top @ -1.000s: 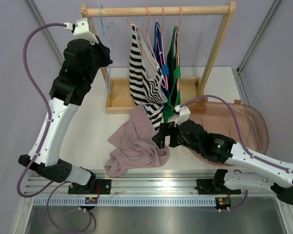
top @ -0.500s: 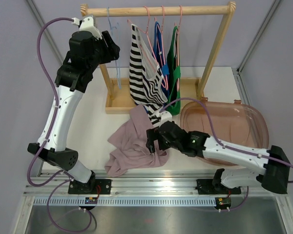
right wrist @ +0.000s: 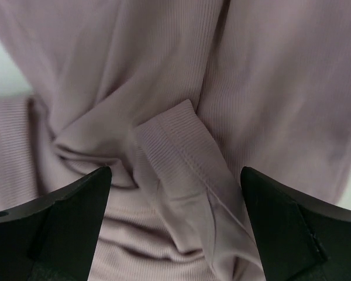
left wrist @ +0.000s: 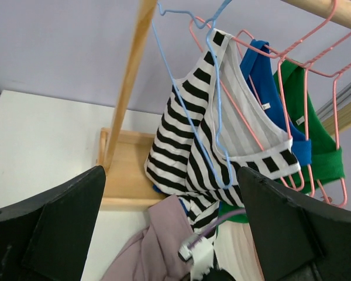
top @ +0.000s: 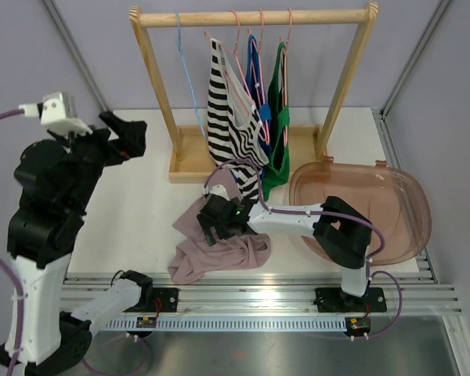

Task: Remove the tank top from the hanger

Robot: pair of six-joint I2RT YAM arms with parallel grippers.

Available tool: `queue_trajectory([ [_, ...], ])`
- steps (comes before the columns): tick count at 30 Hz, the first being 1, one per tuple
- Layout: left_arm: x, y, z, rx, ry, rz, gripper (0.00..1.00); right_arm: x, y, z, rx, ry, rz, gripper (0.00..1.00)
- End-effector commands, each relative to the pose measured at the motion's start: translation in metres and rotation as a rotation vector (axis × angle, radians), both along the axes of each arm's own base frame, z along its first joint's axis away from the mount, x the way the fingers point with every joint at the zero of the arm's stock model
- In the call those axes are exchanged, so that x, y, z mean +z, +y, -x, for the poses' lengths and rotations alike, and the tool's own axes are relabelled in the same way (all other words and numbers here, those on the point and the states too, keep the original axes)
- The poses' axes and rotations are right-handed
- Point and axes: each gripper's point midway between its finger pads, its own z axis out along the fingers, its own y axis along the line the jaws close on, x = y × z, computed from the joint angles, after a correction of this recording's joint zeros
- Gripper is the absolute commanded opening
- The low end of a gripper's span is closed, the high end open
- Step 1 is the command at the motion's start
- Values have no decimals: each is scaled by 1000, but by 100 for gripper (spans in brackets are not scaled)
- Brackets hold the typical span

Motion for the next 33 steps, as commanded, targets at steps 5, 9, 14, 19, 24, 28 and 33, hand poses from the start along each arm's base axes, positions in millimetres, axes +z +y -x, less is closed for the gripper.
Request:
queue_trajectory([
  [5, -39, 31, 44, 71, 27, -51, 99, -54, 0, 8, 21, 55, 129, 84],
  [9, -58, 40, 58, 84, 47, -102, 99, -64, 0, 16, 56, 52, 126, 15],
  [14, -103, 42, 61, 74, 67, -150, 99, -2, 9, 23, 110, -13, -46, 0],
  [19, -140, 56, 56, 156, 83, -175, 99, 85, -7, 22, 98, -113, -165, 0],
  [24, -175, 59, 51, 185, 137, -183, 99, 167, -59, 14, -6, -256, -163, 0],
  [28, -187, 57, 48, 182, 165, -186, 99, 217, -101, 12, -72, -356, -177, 0],
  [33, -183, 60, 51, 195, 165, -180, 99, 276, -179, 12, -244, -480, -138, 0],
])
